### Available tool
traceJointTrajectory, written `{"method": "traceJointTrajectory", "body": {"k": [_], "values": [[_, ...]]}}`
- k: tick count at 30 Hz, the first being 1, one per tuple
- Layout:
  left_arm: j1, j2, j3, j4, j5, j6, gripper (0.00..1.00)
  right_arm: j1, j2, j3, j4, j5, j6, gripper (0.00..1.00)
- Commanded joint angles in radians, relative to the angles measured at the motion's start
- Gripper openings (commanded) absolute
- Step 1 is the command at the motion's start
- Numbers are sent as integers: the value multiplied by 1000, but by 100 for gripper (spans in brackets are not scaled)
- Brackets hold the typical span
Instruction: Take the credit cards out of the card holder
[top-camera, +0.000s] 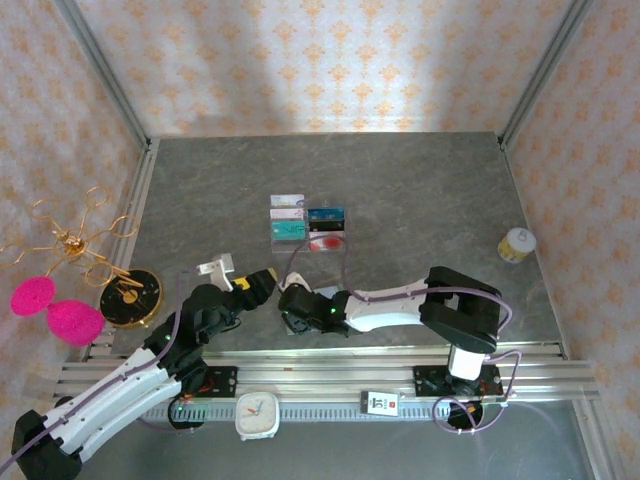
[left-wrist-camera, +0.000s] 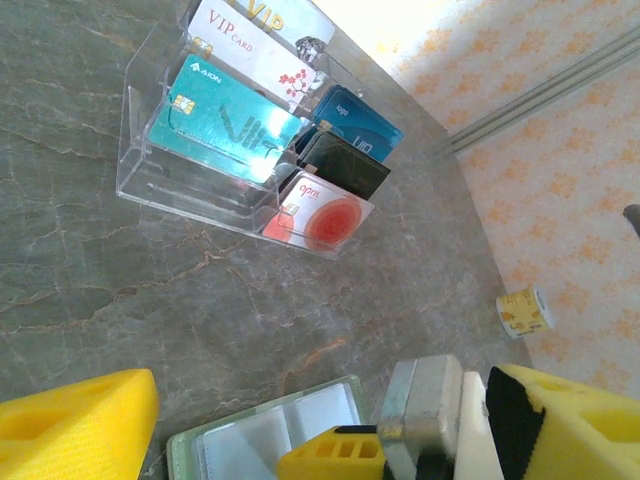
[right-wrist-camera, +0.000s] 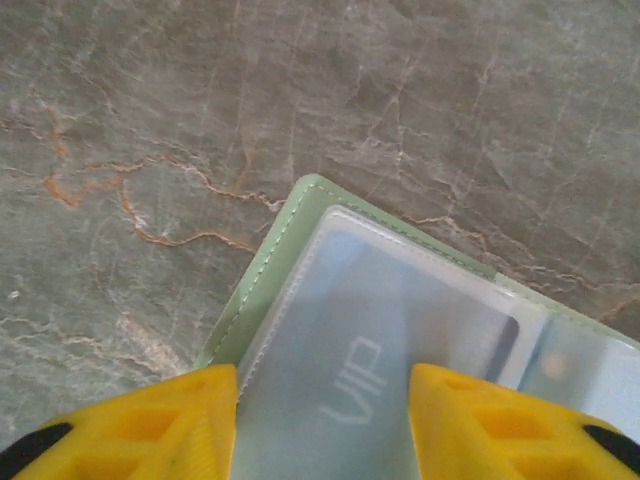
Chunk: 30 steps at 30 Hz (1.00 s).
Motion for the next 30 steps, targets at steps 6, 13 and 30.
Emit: {"method": "traceJointTrajectory", "body": {"k": [6,13,30], "values": [[6,69,-14,15,49,21,74,3,-9,-34,16,48,92,10],[4,231,-59,168,159,5,37,-9,-139,-171,254,28,213,0],[-146,723,38,444,245,37,11,-10,-370,-311,318,187,404,36]]}}
